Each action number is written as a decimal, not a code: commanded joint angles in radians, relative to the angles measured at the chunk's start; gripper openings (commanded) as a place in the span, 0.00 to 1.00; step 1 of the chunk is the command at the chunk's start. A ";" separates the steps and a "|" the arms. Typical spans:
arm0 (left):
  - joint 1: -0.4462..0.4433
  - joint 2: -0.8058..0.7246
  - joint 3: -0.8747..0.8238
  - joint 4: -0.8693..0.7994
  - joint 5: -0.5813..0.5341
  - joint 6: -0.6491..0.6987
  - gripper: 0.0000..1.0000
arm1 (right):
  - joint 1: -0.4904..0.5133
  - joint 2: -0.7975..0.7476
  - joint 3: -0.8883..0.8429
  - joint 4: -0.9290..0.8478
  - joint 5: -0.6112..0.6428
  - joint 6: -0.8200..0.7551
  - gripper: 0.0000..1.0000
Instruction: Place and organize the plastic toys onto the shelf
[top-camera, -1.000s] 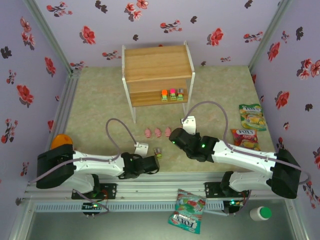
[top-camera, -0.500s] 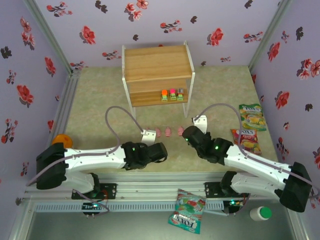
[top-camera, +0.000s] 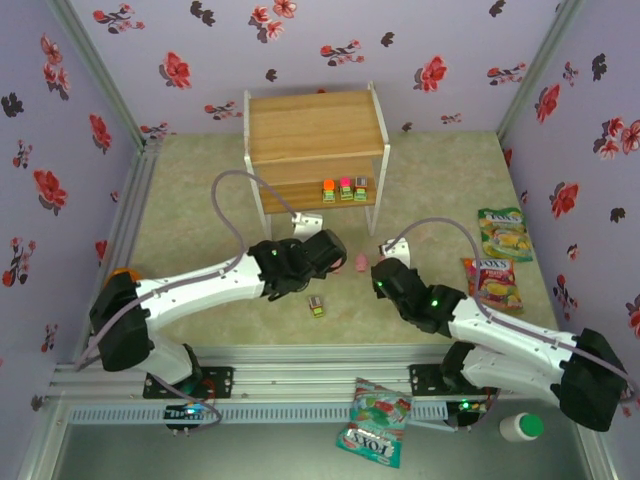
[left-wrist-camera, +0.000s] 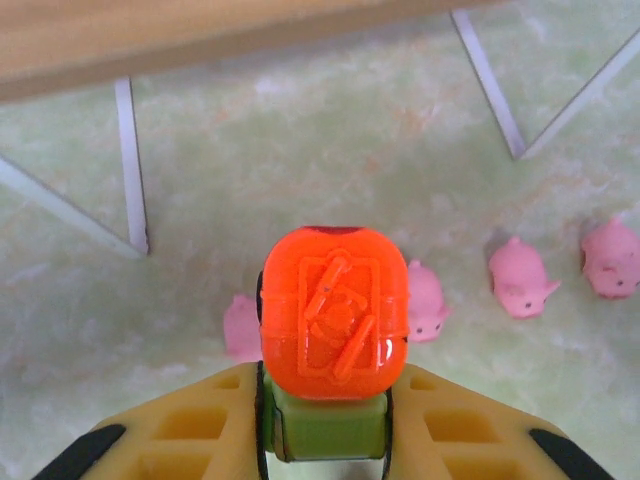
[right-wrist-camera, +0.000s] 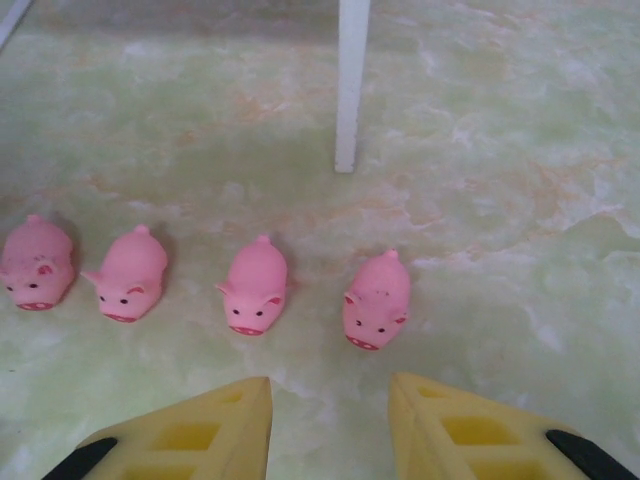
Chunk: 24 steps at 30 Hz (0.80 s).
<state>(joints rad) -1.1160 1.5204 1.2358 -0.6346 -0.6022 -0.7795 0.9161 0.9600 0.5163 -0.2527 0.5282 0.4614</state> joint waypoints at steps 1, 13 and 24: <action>0.025 0.030 0.088 -0.051 -0.032 0.074 0.22 | -0.008 -0.033 -0.013 0.061 -0.040 -0.054 0.37; 0.112 0.149 0.296 -0.096 -0.033 0.135 0.22 | -0.008 -0.050 -0.051 0.124 -0.132 -0.046 0.37; 0.174 0.220 0.366 -0.084 -0.034 0.152 0.22 | -0.007 -0.043 -0.057 0.134 -0.134 -0.041 0.37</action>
<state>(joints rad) -0.9592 1.7287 1.5635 -0.7010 -0.6025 -0.6537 0.9142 0.9276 0.4717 -0.1360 0.4011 0.4221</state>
